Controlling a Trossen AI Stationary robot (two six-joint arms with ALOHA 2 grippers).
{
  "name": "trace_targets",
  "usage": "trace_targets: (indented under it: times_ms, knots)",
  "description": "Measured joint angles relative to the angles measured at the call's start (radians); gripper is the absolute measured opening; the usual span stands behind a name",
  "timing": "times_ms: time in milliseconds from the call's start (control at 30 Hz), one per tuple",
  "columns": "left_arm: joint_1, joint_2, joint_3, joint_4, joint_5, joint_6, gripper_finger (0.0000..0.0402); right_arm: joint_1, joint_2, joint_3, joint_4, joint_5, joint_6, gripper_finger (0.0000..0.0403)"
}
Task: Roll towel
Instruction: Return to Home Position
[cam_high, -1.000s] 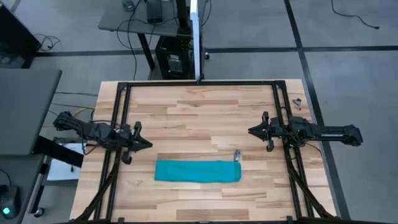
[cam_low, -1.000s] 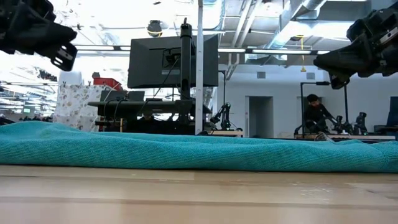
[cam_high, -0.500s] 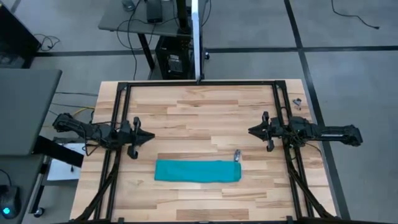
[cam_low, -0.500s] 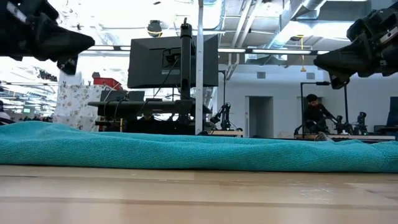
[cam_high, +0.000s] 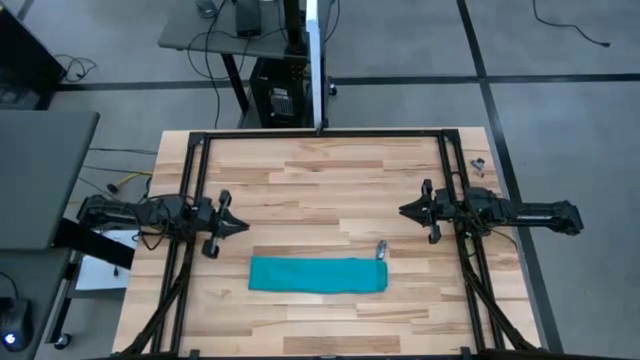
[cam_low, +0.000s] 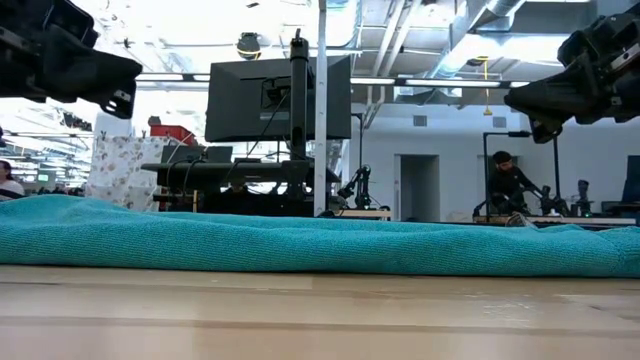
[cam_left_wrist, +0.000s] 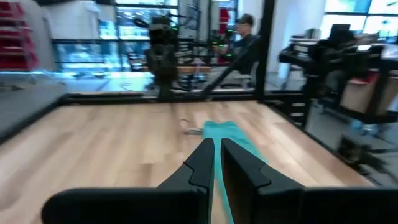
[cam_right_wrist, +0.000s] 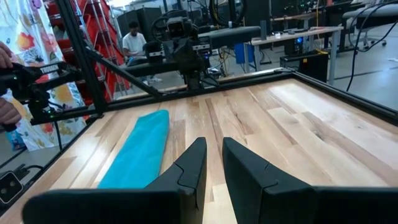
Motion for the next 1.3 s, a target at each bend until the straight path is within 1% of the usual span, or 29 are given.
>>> trace_targets:
  times_ms: [233, 567, 1300]
  knots:
    - [0.0, 0.001, 0.0, 0.0, 0.0, 0.074, 0.0012, 0.0, 0.0, 0.0, -0.001, 0.0, 0.0, 0.0047]
    - [0.0, 0.003, -0.001, 0.001, -0.001, 0.003, 0.0012, 0.0, 0.0, 0.0, -0.002, 0.0, 0.0, 0.0047]
    - [-0.001, 0.003, -0.001, 0.001, -0.002, -0.004, 0.0012, 0.0, 0.0, 0.0, -0.003, 0.0, 0.001, 0.0047]
